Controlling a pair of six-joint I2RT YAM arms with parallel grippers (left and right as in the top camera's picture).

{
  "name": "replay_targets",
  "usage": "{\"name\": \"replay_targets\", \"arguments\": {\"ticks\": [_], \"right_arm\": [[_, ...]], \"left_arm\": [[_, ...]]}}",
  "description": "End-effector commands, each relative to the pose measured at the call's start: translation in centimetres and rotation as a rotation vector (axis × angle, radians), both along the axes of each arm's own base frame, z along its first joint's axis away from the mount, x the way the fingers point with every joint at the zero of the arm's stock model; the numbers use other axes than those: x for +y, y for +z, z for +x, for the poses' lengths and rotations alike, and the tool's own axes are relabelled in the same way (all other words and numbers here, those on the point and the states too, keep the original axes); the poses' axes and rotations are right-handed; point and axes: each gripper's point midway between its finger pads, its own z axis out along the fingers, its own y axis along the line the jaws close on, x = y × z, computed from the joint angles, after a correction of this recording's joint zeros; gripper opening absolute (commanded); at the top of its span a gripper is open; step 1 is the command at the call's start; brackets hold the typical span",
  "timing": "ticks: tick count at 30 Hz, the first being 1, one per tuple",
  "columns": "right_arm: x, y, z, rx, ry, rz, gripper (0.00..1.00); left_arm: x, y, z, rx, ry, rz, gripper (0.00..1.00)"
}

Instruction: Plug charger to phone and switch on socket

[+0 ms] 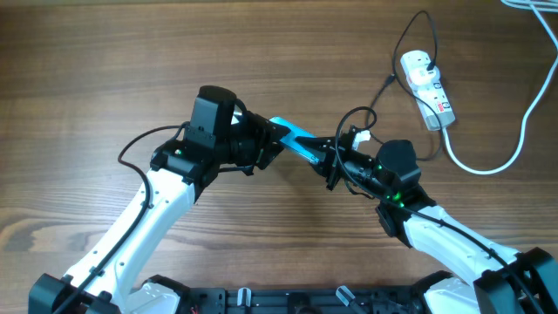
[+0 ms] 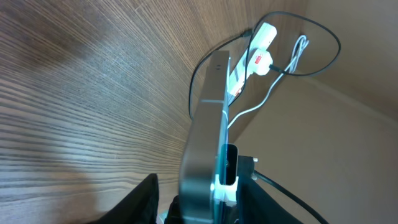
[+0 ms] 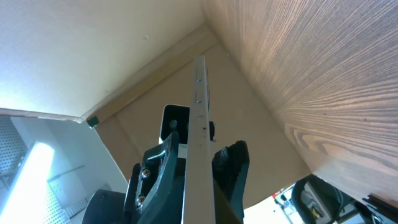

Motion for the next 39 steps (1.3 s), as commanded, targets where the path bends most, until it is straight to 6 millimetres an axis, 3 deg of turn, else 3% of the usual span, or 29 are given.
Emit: {"name": "replay_targets", "arguments": {"ticks": [1,16,21,29,36,38,39], "right_arm": [[0.5,1.3,-0.2,-0.033,0.032,0.022,0.05],[1.8,1.1,-1.3,-0.022,0.065,0.018,0.05],[1.8,1.0,-1.3,-0.016,0.065,0.015,0.06],[1.8,0.6,-1.4,-0.002,0.065,0.006,0.22],[1.5,-2.2,-1.7,0.094,0.058,-0.065,0.41],[1.1,-2.9,-1.2,0.033,0.037,-0.13,0.44],[0.6,-3.2,-0.5,-0.095,0.014,-0.219,0.45]], "left_arm": [[0.1,-0.4,0.2,0.004,0.01,0.012,0.35],[0.2,-0.5,0.3,0.003,0.02,0.019,0.04],[0.2,-0.5,0.3,0.003,0.021,0.019,0.04],[2.5,0.2,1.6,-0.047,0.0,-0.008,0.04],[4.1,2.1,1.5,-0.128,-0.12,-0.125,0.04],[4.1,2.8,1.2,-0.161,-0.168,-0.156,0.04],[4.0,2.8,1.2,-0.19,-0.192,-0.154,0.04]]}}
